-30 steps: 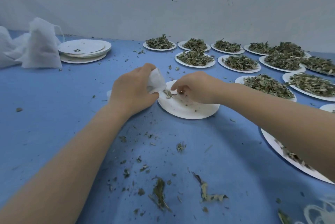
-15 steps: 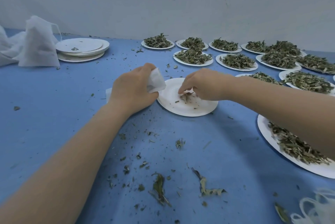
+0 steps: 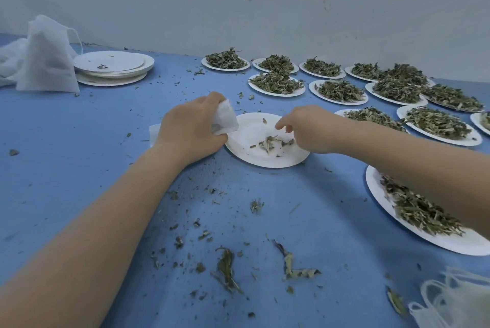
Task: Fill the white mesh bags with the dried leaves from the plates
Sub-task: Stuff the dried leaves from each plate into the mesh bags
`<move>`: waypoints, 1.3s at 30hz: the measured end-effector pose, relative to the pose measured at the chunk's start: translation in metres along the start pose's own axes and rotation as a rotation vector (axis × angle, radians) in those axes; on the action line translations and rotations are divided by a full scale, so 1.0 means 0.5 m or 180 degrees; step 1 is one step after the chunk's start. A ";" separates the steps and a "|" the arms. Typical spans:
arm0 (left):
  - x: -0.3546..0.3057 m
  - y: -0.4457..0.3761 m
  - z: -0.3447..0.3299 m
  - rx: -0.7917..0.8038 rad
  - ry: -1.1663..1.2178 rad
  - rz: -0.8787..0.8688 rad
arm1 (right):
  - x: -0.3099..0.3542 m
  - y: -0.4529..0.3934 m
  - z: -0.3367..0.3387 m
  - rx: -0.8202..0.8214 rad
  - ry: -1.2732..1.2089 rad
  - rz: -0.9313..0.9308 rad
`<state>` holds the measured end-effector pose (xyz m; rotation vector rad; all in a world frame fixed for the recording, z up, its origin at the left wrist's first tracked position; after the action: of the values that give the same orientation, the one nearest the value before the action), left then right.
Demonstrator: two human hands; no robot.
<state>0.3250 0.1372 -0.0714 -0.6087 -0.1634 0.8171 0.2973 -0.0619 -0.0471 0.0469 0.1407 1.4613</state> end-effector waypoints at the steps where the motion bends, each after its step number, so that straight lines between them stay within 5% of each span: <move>1: -0.001 0.000 0.000 0.0004 0.0006 0.0001 | 0.002 -0.001 -0.003 0.0061 0.0121 -0.0149; 9: 0.002 -0.001 -0.001 0.0031 0.0014 0.0008 | 0.052 -0.009 -0.006 0.0086 -0.0517 0.0135; 22: 0.005 0.000 -0.002 0.0036 0.0059 0.0052 | 0.042 -0.059 -0.016 -0.0327 -0.0278 -0.0056; 28: 0.005 0.000 -0.001 0.0031 0.0081 0.0063 | 0.049 -0.061 -0.036 -0.0417 -0.0280 0.0294; 33: 0.003 0.001 -0.001 0.0034 0.0060 0.0027 | 0.042 -0.019 -0.005 -0.0107 -0.0227 0.0966; 39: 0.002 0.003 -0.003 0.0007 0.0058 -0.0018 | 0.043 -0.006 0.011 -0.0047 -0.0311 0.0761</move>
<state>0.3254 0.1379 -0.0736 -0.6133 -0.1477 0.8060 0.3030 -0.0406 -0.0436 0.1265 0.0453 1.6950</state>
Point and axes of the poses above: each hand's wrist, its own y-axis away from the middle knuckle, its own z-axis out of the back of the hand, x = y × z, the point moved 3 cm from there along -y, towards the middle knuckle, and after that the axes turned 15 degrees about -z, right-handed, at the moved point
